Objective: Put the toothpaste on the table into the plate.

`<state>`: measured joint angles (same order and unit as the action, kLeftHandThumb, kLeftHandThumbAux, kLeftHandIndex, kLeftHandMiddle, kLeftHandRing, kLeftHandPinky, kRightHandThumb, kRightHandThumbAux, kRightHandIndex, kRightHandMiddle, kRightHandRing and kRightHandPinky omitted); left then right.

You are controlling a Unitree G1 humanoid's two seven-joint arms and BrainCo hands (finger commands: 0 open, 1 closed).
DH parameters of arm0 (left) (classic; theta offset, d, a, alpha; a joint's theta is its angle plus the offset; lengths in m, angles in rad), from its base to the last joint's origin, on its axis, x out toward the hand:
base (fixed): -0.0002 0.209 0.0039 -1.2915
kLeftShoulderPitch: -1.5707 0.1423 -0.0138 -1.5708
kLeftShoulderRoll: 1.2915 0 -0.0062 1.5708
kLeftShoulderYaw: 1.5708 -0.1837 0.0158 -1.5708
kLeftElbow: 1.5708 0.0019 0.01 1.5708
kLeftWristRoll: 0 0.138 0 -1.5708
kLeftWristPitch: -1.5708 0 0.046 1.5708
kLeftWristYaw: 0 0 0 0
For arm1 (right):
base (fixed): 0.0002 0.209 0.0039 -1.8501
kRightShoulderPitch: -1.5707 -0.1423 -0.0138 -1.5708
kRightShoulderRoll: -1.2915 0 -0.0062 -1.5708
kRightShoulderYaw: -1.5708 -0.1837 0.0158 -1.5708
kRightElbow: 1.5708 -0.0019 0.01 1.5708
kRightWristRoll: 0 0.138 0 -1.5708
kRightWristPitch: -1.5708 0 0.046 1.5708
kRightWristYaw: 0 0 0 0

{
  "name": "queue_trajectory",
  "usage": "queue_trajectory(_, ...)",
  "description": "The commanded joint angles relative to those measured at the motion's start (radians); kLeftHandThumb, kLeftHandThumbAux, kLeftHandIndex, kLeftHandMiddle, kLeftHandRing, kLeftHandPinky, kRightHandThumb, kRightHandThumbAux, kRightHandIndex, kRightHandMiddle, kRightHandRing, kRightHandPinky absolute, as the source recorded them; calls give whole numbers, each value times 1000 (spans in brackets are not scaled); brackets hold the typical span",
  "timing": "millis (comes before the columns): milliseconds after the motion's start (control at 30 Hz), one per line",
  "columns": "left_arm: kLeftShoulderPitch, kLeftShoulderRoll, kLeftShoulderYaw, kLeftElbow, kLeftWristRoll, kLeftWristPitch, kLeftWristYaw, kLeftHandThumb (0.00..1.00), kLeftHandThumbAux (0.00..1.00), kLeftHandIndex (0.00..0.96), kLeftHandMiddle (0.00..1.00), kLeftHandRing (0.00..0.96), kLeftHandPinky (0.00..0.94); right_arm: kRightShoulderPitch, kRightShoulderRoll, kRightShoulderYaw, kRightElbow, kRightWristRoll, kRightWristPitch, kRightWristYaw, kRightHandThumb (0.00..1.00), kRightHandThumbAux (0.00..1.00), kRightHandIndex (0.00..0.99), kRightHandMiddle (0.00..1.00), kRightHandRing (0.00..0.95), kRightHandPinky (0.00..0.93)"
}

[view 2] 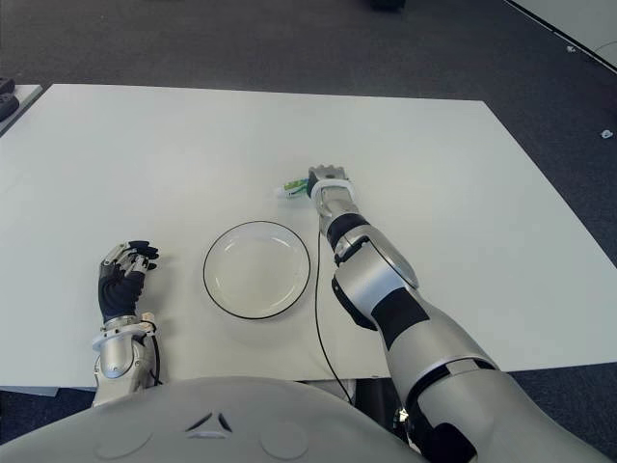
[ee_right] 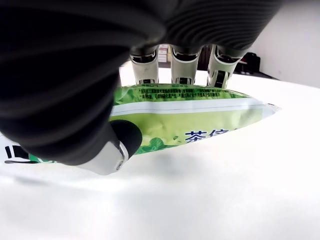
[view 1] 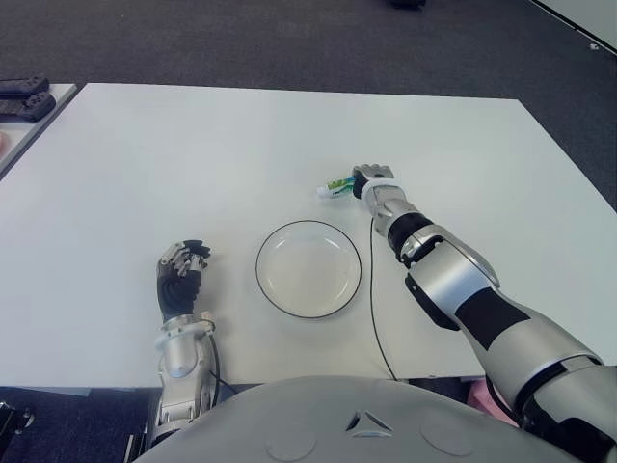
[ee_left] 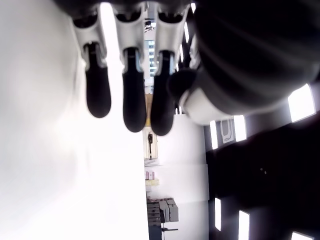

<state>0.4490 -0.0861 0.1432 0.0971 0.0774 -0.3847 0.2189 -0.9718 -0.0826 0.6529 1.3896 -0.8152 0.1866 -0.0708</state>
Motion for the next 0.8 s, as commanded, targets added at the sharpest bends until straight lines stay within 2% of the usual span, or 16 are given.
queue_trajectory(33, 5, -12, 4, 45, -11, 27, 9, 710, 723, 425, 490, 489, 478, -39, -17, 27, 2, -26, -37, 21, 707, 722, 429, 745, 764, 788)
queue_trajectory(300, 5, -16, 6, 47, -13, 24, 12, 710, 723, 424, 481, 480, 472, -66, -52, 51, -7, -45, -122, -19, 703, 723, 432, 746, 759, 785)
queue_trajectory(633, -4, -14, 1, 48, -20, 34, 7, 709, 723, 423, 481, 484, 477, -55, -82, 1, -17, -8, -241, -165, 703, 721, 437, 783, 789, 815)
queue_trajectory(800, -10, -11, -5, 46, -20, 37, 1, 709, 723, 423, 484, 488, 480, -46, -107, -31, -59, 21, -334, -261, 705, 720, 439, 822, 822, 851)
